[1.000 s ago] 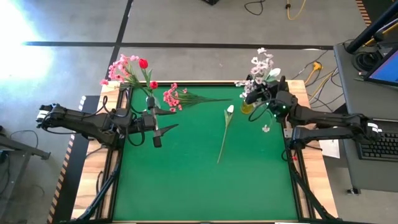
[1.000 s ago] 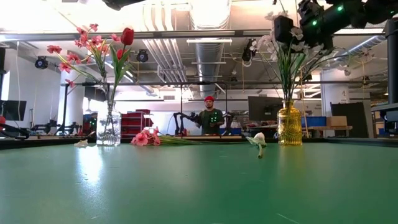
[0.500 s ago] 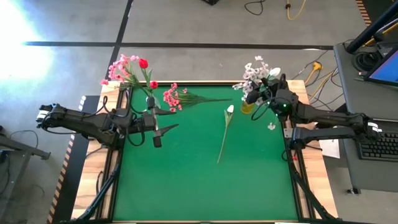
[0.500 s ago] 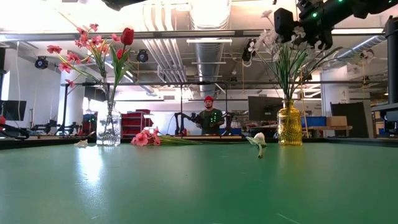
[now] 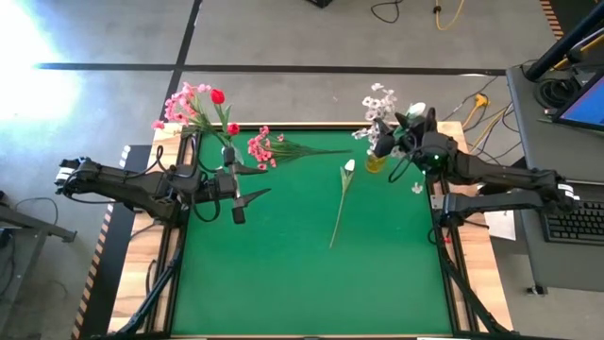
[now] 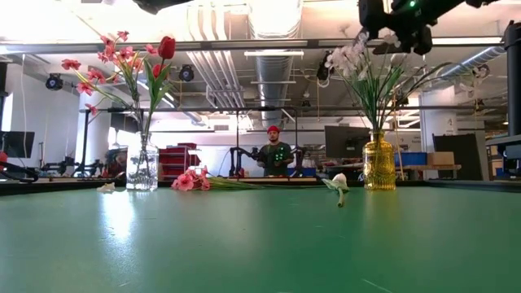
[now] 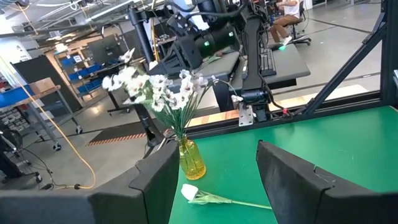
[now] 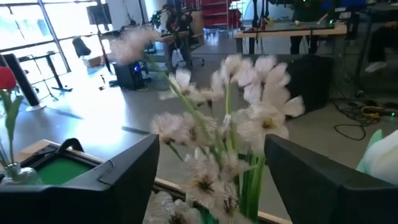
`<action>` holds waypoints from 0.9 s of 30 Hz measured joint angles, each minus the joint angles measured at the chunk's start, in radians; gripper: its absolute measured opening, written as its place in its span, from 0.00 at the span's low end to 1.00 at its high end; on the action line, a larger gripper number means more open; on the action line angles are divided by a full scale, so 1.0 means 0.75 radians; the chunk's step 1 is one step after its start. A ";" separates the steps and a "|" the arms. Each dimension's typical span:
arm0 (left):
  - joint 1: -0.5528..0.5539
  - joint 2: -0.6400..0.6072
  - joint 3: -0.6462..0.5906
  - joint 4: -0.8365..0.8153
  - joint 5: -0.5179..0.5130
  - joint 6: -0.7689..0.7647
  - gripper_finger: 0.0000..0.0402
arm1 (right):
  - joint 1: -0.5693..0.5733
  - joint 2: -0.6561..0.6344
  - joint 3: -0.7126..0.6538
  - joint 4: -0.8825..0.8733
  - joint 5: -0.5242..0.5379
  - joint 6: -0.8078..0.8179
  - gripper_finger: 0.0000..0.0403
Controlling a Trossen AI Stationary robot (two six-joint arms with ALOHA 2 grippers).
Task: Sort flowers into vase by color
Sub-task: Put the white tulip into the yellow vase
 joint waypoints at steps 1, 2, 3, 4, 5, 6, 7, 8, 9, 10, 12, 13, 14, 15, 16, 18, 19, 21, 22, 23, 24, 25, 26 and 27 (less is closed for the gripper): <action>0.000 0.000 0.000 0.000 0.000 0.000 0.50 | 0.003 0.000 0.018 -0.029 0.000 0.014 0.72; 0.000 0.000 0.000 0.000 0.000 0.000 0.50 | 0.005 0.000 0.035 -0.056 0.000 0.032 0.72; 0.000 0.000 0.000 0.000 -0.001 0.000 0.50 | 0.005 0.000 0.050 -0.080 0.000 0.041 0.73; 0.000 0.000 0.000 0.000 -0.001 0.000 0.50 | 0.005 0.000 0.062 -0.100 0.001 0.049 0.74; 0.000 0.000 0.000 0.000 -0.001 0.000 0.50 | 0.005 0.000 0.073 -0.115 0.001 0.058 0.74; 0.000 0.000 0.000 0.000 -0.002 -0.001 0.50 | 0.005 0.000 0.080 -0.117 0.001 0.062 0.75; 0.000 0.000 0.000 0.000 -0.002 -0.004 0.50 | 0.005 0.000 0.087 -0.118 0.001 0.062 0.75; 0.000 0.000 0.000 0.000 -0.002 -0.008 0.50 | 0.005 0.000 0.094 -0.118 0.001 0.059 0.75; 0.000 0.000 0.000 0.000 -0.003 -0.011 0.50 | 0.005 0.000 0.101 -0.117 0.001 0.051 0.75; 0.000 0.000 0.000 -0.001 -0.003 -0.014 0.50 | 0.005 0.000 0.107 -0.122 0.001 0.049 0.75; 0.000 0.002 0.000 0.000 -0.003 -0.019 0.50 | 0.005 0.000 0.124 -0.142 0.001 0.048 0.74; 0.000 0.004 0.000 0.000 -0.003 -0.023 0.50 | 0.005 0.000 0.131 -0.143 0.001 0.043 0.74; 0.000 0.009 0.000 0.000 -0.003 -0.024 0.50 | 0.005 0.000 0.139 -0.143 0.001 0.036 0.74; 0.000 0.014 0.000 0.000 -0.004 -0.025 0.50 | 0.010 0.000 0.149 -0.142 0.001 0.030 0.74; 0.000 0.020 0.000 0.000 -0.004 -0.028 0.50 | 0.016 0.000 0.158 -0.142 0.001 0.022 0.74; 0.000 0.033 0.000 -0.001 -0.033 -0.041 0.50 | 0.033 0.001 0.178 -0.142 0.000 0.010 0.74; 0.000 0.041 0.000 0.001 -0.067 -0.053 0.50 | 0.044 0.001 0.187 -0.142 -0.001 -0.001 0.74; 0.001 0.058 0.000 0.002 -0.142 -0.086 0.50 | 0.071 0.004 0.208 -0.143 -0.002 -0.034 0.74; 0.001 0.069 0.000 0.000 -0.162 -0.100 0.50 | 0.087 0.007 0.219 -0.142 -0.009 -0.052 0.74; 0.002 0.079 0.000 -0.001 -0.162 -0.109 0.50 | 0.102 0.010 0.231 -0.142 -0.022 -0.076 0.74; 0.002 0.089 0.000 -0.002 -0.139 -0.115 0.50 | 0.117 0.013 0.244 -0.143 -0.034 -0.098 0.73; 0.001 0.101 0.000 -0.003 -0.095 -0.119 0.50 | 0.135 0.019 0.258 -0.143 -0.040 -0.116 0.73; 0.000 0.111 0.000 -0.003 -0.038 -0.127 0.50 | 0.153 0.025 0.276 -0.142 -0.052 -0.142 0.73; -0.001 0.124 0.000 -0.005 0.016 -0.134 0.50 | 0.172 0.029 0.292 -0.142 -0.072 -0.160 0.72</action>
